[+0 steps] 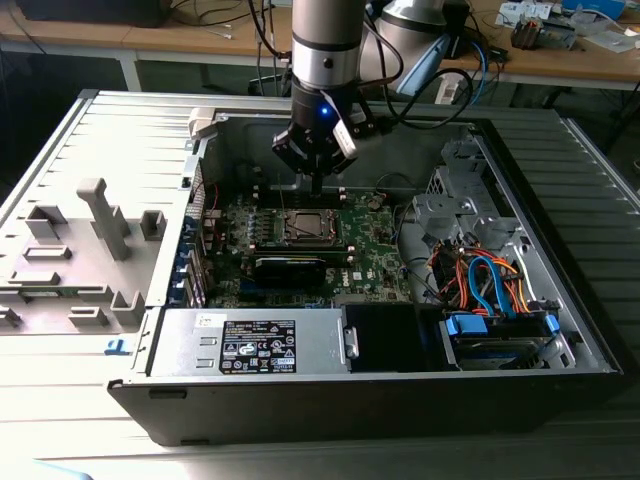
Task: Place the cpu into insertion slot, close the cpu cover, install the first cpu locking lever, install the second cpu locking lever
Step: 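Install the first cpu locking lever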
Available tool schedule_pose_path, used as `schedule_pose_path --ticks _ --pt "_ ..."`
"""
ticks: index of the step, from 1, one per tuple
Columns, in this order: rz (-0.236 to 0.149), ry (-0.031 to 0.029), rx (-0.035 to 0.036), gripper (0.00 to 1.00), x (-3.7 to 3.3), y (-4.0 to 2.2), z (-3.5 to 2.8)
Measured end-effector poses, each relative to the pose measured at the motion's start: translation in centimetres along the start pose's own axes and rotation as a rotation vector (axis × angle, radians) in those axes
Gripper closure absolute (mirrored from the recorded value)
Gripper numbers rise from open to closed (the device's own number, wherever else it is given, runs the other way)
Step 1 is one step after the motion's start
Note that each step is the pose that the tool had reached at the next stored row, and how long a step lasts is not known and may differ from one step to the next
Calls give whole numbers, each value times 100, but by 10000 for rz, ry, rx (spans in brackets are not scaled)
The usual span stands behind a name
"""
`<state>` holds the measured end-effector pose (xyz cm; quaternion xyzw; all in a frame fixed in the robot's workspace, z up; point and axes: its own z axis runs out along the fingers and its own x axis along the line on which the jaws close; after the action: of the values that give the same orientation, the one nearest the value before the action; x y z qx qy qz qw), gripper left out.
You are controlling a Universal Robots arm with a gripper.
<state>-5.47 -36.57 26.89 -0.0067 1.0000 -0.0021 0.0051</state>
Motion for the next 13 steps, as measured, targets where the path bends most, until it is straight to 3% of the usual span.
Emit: schedule_pose_path --ticks 6,13 --pt "1 0 -1 89 2 0 -14" --pt "0 0 -7 89 61 1 -15"
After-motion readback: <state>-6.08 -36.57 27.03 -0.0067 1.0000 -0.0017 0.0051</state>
